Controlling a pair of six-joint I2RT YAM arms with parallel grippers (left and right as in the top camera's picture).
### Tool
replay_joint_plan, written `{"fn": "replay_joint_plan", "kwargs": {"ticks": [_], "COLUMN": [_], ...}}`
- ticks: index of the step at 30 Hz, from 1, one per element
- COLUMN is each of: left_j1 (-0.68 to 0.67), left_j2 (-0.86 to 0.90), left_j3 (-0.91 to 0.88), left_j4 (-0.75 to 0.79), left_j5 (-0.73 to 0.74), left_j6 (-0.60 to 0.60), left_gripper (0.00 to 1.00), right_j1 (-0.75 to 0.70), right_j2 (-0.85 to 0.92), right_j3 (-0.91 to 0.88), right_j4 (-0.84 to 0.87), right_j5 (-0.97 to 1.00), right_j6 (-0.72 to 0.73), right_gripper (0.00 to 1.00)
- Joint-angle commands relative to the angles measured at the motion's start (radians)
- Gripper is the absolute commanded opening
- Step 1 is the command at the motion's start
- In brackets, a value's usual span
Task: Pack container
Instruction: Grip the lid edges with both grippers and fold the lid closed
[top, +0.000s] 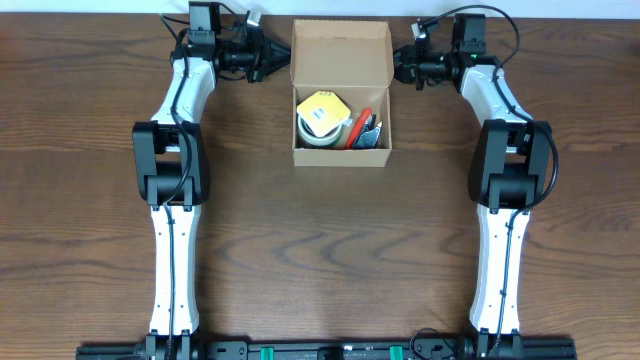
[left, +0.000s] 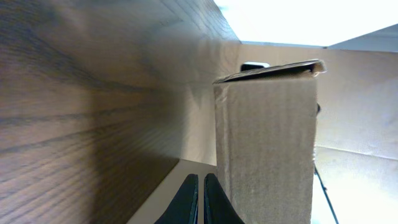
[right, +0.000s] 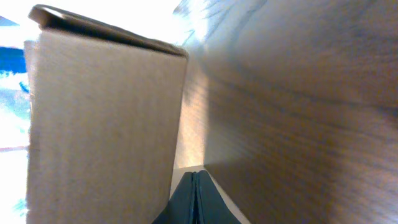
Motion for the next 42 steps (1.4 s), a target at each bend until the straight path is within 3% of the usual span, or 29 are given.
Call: {"fn": "replay_joint_plan", "kwargs": {"ticks": [1,8,16,20,28,42], "left_j1": [-0.009,-0.021,-0.035,-0.044,-0.056,-0.063], "left_j2": [0.012,-0.003,-0.024,-0.047,-0.154,-0.349], "left_j3": [0.02,0.105,0.233,0.249,0.249,0.249], "left_j4": [0.006,-0.005,-0.13,-0.251,-0.633,-0.967], "left_j5": [0.06,0.034,-0.012,-0.046,-0.244,-0.455], "left_j6": [-0.026,-0.039,-0.002,0.085,0.398,0.589], "left_gripper": [0.06,0.06,0.06,0.06,0.06,0.05], "right_j1": [0.008,0.009,0.017,0.019,0.039,0.129], "right_j2": [0.008,-0.039,-0.164,-0.213,-0.285,-0.477], "right_j3": [0.004,0.005,0.005,0.005,0.005,0.005], "right_j4": [-0.009,-0.055,-0.24,-0.304,-0.426,-0.645], "right_j5": [-0.069,-0.013,0.141,0.175,0.25,0.494], "right_j6": [0.018,0.009,-0.145,-0.197,-0.284,-0.408], "right_gripper": [0.02,0.02,0.02,0.02,0.02,0.01]}}
